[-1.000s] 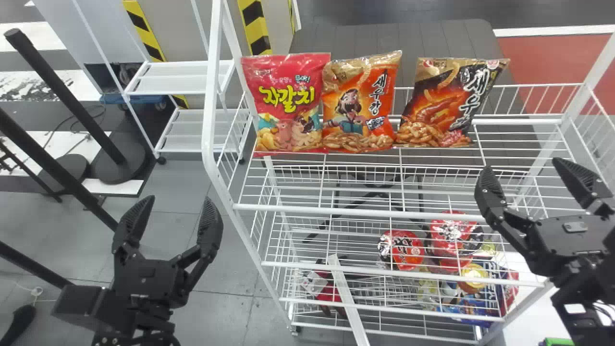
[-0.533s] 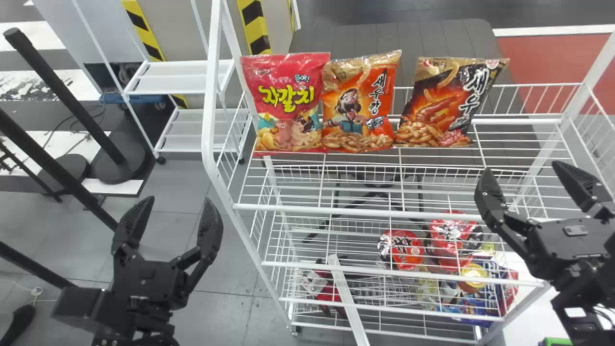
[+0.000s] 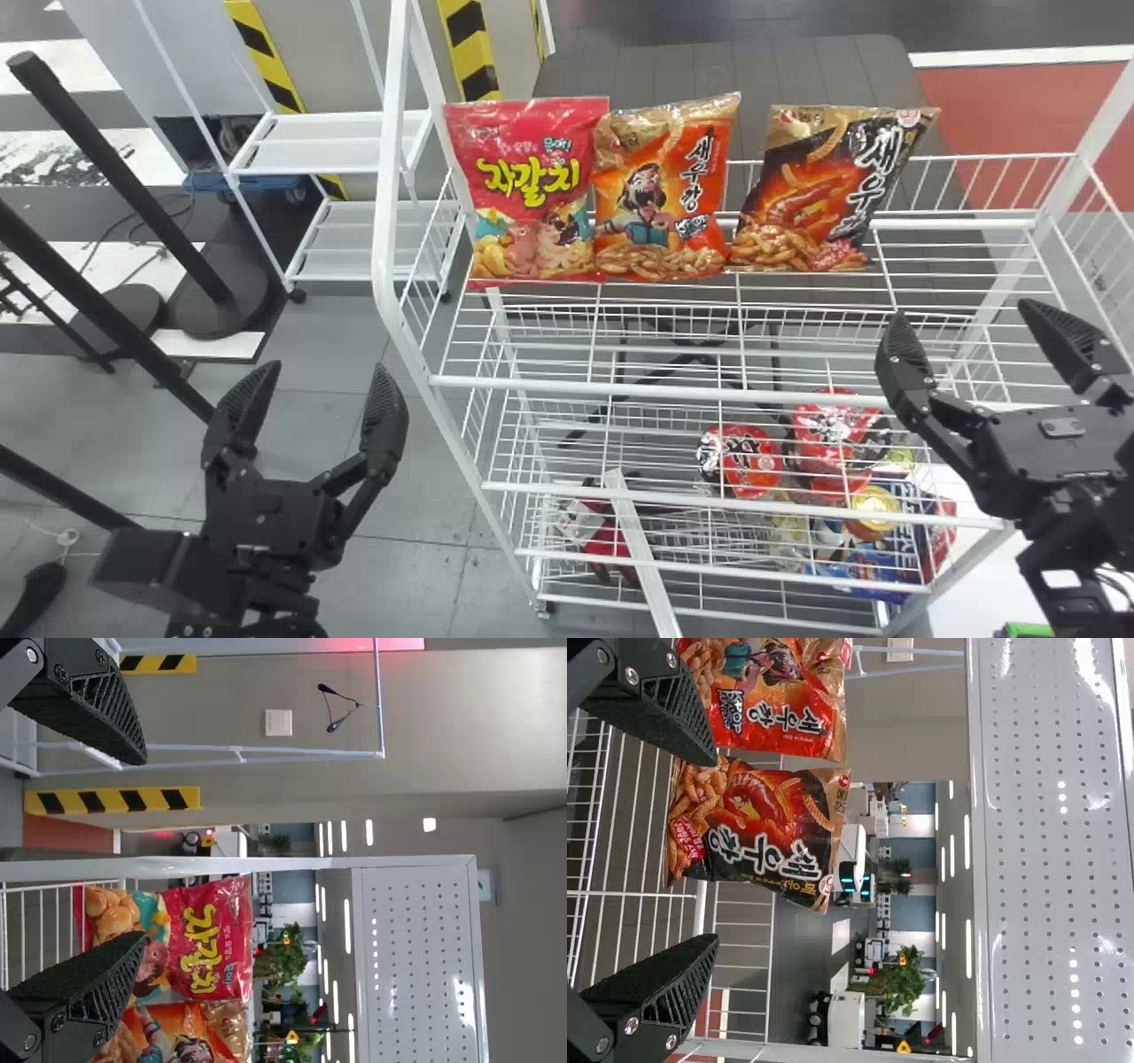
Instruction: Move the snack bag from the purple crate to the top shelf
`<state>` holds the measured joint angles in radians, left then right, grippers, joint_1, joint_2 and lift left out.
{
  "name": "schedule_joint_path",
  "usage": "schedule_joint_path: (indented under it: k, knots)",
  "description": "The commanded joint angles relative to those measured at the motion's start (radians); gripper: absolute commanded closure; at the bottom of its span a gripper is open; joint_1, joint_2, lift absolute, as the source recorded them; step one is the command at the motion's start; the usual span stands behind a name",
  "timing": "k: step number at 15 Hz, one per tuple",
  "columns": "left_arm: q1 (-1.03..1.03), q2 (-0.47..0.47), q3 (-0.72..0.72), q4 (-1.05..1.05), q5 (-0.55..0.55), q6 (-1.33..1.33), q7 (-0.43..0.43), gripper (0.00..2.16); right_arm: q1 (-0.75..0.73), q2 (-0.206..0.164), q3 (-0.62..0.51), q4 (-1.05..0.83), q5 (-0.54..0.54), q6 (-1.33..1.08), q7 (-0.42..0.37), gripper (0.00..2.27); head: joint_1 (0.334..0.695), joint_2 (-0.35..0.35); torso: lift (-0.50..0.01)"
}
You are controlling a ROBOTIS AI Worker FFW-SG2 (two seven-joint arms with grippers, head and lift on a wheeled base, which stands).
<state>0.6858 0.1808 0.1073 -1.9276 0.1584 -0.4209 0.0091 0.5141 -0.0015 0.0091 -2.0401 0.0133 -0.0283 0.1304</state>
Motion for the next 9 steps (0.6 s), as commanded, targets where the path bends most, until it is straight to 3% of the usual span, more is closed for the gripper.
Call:
schedule_joint_path:
  k: [1,9]
  knots:
    - [0.001,-0.003,0.003,-0.001,0.0,0.0,0.002,0.13,0.0,0.002,0.0,0.005,-0.001,0.0,0.0,0.12,0.695,0.159,0.003]
    - [0.0,-0.009,0.005,-0.007,0.0,0.0,0.006,0.13,-0.003,0.002,0.0,0.017,-0.001,0.003,0.0,0.12,0.695,0.163,0.003]
